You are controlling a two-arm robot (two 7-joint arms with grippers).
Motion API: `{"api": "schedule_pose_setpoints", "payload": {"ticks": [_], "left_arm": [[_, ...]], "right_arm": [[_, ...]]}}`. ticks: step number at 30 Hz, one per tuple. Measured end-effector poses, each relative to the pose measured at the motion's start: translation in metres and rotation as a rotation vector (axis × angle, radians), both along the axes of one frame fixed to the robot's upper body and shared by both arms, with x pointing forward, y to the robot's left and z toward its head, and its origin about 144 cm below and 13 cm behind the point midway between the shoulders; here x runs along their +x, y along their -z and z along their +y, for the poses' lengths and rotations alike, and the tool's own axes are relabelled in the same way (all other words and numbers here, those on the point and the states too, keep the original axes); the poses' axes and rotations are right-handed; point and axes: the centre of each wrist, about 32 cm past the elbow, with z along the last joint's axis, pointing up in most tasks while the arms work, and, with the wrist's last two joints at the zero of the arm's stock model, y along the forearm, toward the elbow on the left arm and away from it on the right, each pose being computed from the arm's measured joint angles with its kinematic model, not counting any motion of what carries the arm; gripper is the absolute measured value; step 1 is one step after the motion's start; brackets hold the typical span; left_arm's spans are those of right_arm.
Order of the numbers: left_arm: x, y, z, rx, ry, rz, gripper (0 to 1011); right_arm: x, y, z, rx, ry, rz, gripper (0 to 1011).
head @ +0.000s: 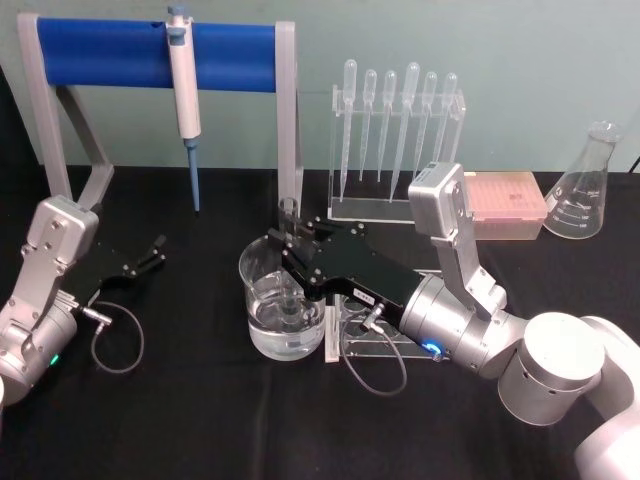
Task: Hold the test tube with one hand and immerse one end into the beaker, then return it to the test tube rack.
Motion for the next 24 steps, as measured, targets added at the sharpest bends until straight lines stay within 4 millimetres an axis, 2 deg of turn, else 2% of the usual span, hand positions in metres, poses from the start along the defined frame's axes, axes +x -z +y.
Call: {"api": "schedule_pose_setpoints", "payload": {"ticks": [24], "left_arm": [[0.0, 0.0, 0.0, 0.0, 0.0, 0.0, 1000]], "right_arm": [[0.0, 0.0, 0.0, 0.0, 0.001, 0.0, 224]]}}
